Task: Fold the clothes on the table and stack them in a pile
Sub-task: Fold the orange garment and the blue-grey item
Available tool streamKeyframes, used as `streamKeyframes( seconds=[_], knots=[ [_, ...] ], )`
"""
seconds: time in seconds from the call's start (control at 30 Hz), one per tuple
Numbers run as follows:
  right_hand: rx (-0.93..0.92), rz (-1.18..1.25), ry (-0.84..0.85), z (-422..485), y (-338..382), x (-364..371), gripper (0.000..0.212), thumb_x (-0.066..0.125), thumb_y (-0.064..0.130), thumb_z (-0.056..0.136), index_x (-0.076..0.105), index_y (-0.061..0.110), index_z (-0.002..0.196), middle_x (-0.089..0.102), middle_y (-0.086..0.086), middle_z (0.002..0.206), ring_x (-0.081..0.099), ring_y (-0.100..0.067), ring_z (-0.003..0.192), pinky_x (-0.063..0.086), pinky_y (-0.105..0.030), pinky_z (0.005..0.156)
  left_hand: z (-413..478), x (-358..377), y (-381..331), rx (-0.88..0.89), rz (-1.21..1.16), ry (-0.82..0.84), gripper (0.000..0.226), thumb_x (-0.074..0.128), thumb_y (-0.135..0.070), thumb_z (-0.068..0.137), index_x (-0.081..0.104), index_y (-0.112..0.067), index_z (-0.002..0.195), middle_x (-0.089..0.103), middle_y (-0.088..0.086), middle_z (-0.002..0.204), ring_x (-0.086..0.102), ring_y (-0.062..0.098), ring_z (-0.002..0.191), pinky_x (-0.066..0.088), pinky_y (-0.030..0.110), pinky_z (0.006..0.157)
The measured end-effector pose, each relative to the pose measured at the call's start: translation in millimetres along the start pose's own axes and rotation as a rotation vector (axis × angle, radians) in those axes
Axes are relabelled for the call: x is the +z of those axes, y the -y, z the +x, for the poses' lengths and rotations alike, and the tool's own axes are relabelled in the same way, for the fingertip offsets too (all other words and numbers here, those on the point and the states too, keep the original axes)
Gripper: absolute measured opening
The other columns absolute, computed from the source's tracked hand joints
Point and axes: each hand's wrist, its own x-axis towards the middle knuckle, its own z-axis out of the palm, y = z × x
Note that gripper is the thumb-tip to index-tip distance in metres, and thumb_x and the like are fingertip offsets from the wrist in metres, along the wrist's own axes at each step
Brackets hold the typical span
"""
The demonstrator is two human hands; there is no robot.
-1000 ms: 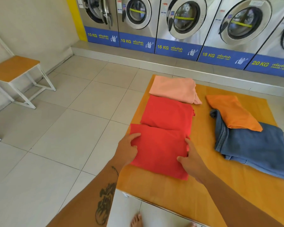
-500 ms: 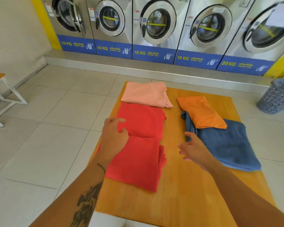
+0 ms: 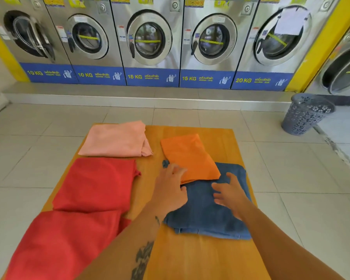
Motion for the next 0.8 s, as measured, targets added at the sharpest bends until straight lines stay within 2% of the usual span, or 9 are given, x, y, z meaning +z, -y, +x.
streamKeyframes(
  seconds=[0.07,0.1,0.17,0.3,0.4,0.47,0.57,0.67,0.8],
  knots=[
    [0.002,0.034,0.012,10,1,-6,0.086,0.065,0.013,0.089,0.012,0.035,0.154,0.060,-0.004,0.088,0.069,-0.031,0.089,0.056,-0.033,0.075,15,16,-3,-0.009,0.145,0.035,0.062,0.055,-0.027,0.086,0.038,-0.028,0.145,0.029,-0.001,0.148,0.032,0.026,0.132,0.036,0.043,0.107],
    [-0.005,0.049,0.016,14,2,-8,0.088,0.065,0.013,0.090,0.010,0.034,0.155,0.063,-0.005,0.093,0.068,-0.034,0.102,0.057,-0.034,0.078,21,22,-4,-0.012,0.212,0.039,0.064,0.055,-0.026,0.085,0.035,-0.028,0.145,0.027,-0.001,0.148,0.031,0.028,0.131,0.035,0.044,0.107],
    [-0.010,0.087,0.036,22,5,-11,0.090,0.064,0.011,0.090,0.007,0.034,0.156,0.065,-0.013,0.107,0.063,-0.035,0.113,0.057,-0.035,0.082,29,32,-1,-0.026,0.301,0.035,0.068,0.056,-0.022,0.082,0.033,-0.030,0.145,0.027,0.000,0.148,0.033,0.030,0.128,0.035,0.042,0.106],
    [0.004,0.155,0.082,31,8,-10,0.091,0.063,0.008,0.090,0.005,0.033,0.155,0.058,-0.023,0.122,0.061,-0.037,0.116,0.057,-0.037,0.086,45,43,11,-0.012,0.436,-0.051,0.061,0.063,-0.012,0.078,0.046,-0.025,0.136,0.044,0.001,0.134,0.048,0.031,0.105,0.046,0.038,0.089],
    [-0.008,0.181,0.109,37,12,-5,0.090,0.064,0.010,0.090,0.007,0.034,0.155,0.060,-0.005,0.103,0.065,-0.033,0.108,0.055,-0.043,0.092,61,32,5,0.035,0.487,-0.135,0.033,0.064,-0.010,0.082,0.062,-0.018,0.114,0.058,0.003,0.108,0.057,0.029,0.089,0.042,0.034,0.066],
    [-0.021,0.220,0.116,40,15,0,0.088,0.066,0.017,0.090,0.009,0.038,0.155,0.057,0.003,0.106,0.065,-0.030,0.106,0.055,-0.046,0.094,67,17,-7,0.090,0.458,-0.199,0.024,0.063,-0.014,0.083,0.065,-0.017,0.106,0.062,0.003,0.099,0.059,0.029,0.083,0.039,0.035,0.061],
    [-0.030,0.332,0.113,41,26,5,0.085,0.066,0.035,0.090,0.009,0.047,0.151,0.057,0.000,0.119,0.066,-0.028,0.105,0.058,-0.050,0.086,58,2,-32,0.161,0.413,-0.262,0.026,0.062,-0.021,0.078,0.066,-0.019,0.103,0.064,-0.001,0.093,0.059,0.025,0.079,0.048,0.036,0.055],
    [-0.020,0.456,0.054,45,36,5,0.085,0.068,0.028,0.088,0.013,0.050,0.149,0.056,-0.007,0.123,0.068,-0.027,0.097,0.061,-0.045,0.072,28,5,-47,0.243,0.316,-0.135,0.033,0.050,-0.028,0.082,0.067,-0.023,0.110,0.064,-0.006,0.099,0.060,0.021,0.085,0.053,0.039,0.064],
    [-0.139,0.249,-0.108,41,32,-10,0.076,0.055,-0.004,0.085,0.030,0.033,0.146,0.061,-0.006,0.090,0.054,-0.015,0.060,0.049,-0.031,0.049,-10,8,-42,0.264,0.011,0.138,0.046,0.053,-0.040,0.090,0.053,-0.031,0.136,0.050,-0.018,0.132,0.049,0.004,0.116,0.040,0.023,0.098]
  ],
)
